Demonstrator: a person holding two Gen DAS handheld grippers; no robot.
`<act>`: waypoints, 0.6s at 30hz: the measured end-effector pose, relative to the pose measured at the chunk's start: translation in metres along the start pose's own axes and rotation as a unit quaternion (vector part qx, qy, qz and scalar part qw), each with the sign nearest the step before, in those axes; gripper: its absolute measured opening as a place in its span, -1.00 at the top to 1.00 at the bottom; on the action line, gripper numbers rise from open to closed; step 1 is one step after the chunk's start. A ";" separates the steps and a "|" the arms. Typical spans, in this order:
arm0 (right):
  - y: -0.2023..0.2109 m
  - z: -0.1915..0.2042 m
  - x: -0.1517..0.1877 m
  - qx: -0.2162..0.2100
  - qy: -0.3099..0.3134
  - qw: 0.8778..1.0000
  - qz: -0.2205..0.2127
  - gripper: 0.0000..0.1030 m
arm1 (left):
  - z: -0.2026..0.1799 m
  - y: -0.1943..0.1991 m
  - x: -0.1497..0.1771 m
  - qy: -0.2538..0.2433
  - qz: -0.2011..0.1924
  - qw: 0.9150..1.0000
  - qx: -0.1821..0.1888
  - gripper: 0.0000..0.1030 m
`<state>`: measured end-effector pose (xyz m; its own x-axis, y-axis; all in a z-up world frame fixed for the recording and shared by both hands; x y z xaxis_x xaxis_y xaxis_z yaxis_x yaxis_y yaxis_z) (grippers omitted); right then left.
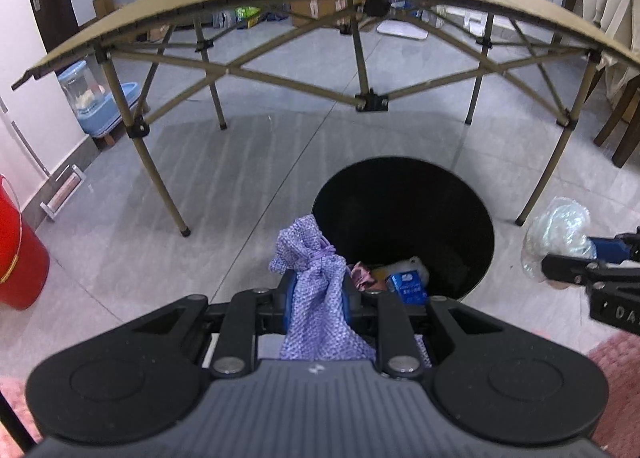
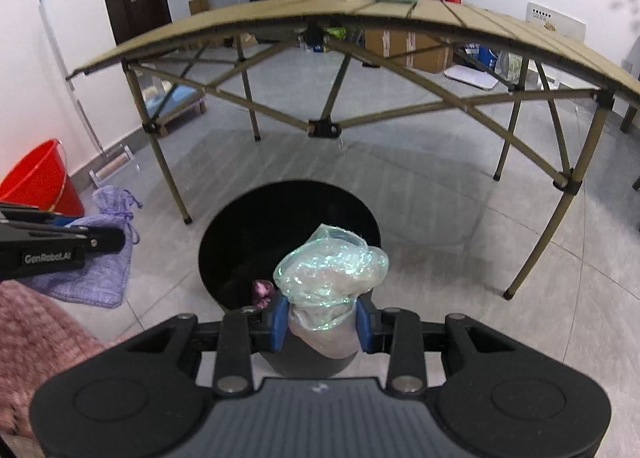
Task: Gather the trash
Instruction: 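Lower both tools with the bag and cloth over the bin opening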
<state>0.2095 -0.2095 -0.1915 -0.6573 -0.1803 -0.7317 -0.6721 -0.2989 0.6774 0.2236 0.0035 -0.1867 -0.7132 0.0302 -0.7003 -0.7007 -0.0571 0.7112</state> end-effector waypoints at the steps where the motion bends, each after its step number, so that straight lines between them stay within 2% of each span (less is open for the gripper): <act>1: -0.003 -0.001 0.001 0.001 0.000 1.000 0.002 0.36 | 0.001 -0.003 0.001 0.000 0.002 1.000 -0.001 0.58; 11: -0.028 -0.019 0.010 0.018 -0.006 1.000 0.009 0.36 | 0.014 -0.033 0.017 -0.002 0.024 1.000 -0.016 0.58; 18: -0.038 -0.034 0.012 0.022 -0.033 0.999 0.015 0.36 | 0.021 -0.049 0.019 0.018 0.053 0.998 -0.020 0.58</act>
<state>0.2385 -0.2322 -0.2287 -0.6981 -0.1259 -0.7048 -0.6647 -0.2518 0.7034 0.2436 0.0277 -0.2338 -0.7816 -0.0145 -0.6236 -0.6195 -0.0987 0.7787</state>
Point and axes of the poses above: each gripper's, at about its wrist camera, not at the fingertips, and y roughly against the way its jaws point, z to its left, x to its underside, the point moved 5 cm from there along -y, roughly the way its jaws point, and after that the axes turned 6 degrees about -z, right-handed, at the moved point
